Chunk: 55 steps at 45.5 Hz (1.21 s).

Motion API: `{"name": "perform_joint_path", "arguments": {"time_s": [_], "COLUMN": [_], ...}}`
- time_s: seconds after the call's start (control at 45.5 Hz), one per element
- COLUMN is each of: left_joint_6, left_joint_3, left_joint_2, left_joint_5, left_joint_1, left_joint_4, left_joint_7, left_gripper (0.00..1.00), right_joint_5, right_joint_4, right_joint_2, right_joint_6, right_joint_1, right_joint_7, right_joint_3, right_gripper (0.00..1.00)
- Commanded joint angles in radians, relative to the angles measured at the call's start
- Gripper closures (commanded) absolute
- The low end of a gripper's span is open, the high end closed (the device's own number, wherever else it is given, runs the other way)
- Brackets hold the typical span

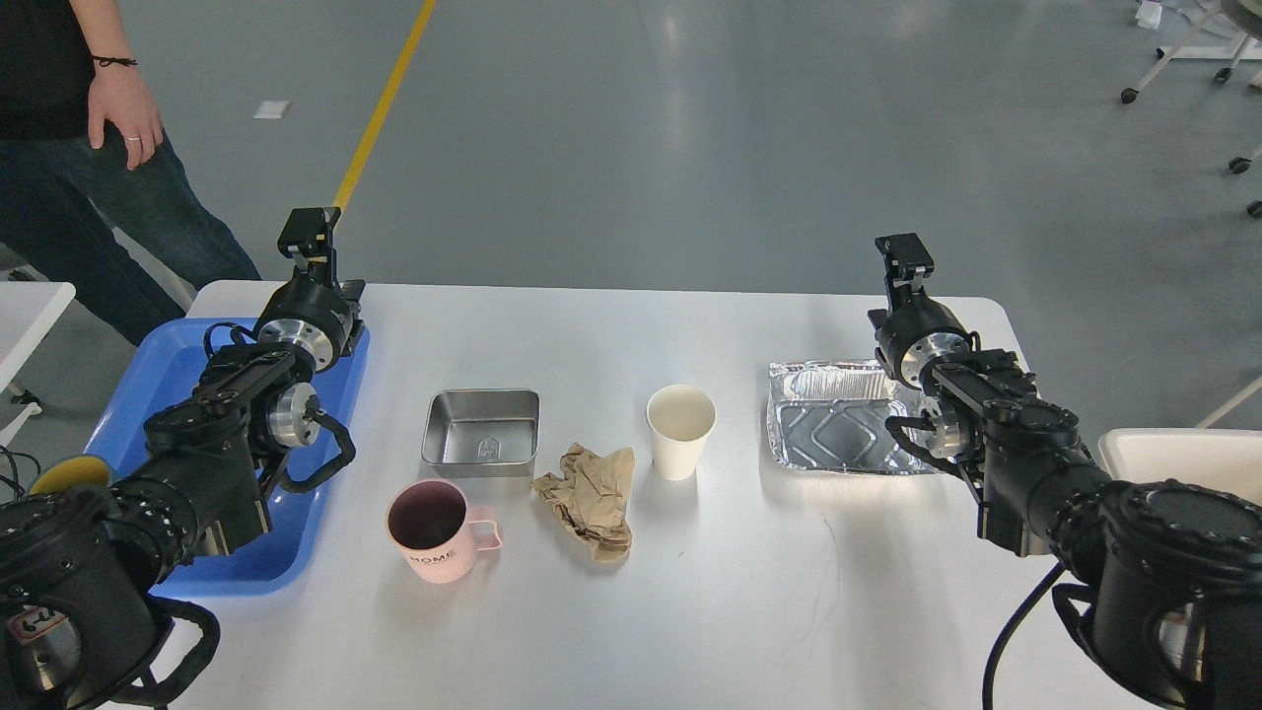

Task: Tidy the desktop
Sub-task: 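Lift the dark teal mug with the left gripper above the blue tray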

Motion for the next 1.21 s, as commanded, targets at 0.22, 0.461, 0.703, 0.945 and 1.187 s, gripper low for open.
{"name": "perform_joint_path", "arguments": {"time_s": [0.22,0.461,0.703,0.945,1.187], "left_joint_6": [-0.003,-0.015,-0.094,-0.178,-0.29], "left_joint_3": [-0.002,-0.002,0.169,0.19,0.094], "left_joint_2": [0.0,0.002,-0.014,-0.014,-0.011], "left_joint_5": [0.012,0.011,0.026,0.026,0.011], "left_joint_1": [0.001,-0.001,-0.034,-0.036,-0.025], "left_joint_4": [0.0,-0.002,-0.011,-0.011,-0.011], "left_joint_7": [-0.003,-0.003,0.097,0.13,0.121], "left_gripper": [0.02,0.02,0.02,0.02,0.02], "right_joint_5": [0.0,0.0,0.0,0.002,0.002], "right_joint_4": [-0.022,-0.022,-0.022,-0.022,-0.022], "right_joint_2": [0.0,0.002,0.002,0.005,0.008], "right_joint_6": [-0.002,-0.002,-0.002,0.0,0.0], "right_joint_1": [-0.006,-0.006,-0.002,-0.009,-0.01], "right_joint_7": [0.0,0.0,0.0,0.0,0.0], "right_joint_3": [0.0,0.0,0.001,0.002,0.002], "right_gripper": [0.0,0.0,0.0,0.0,0.0]}}
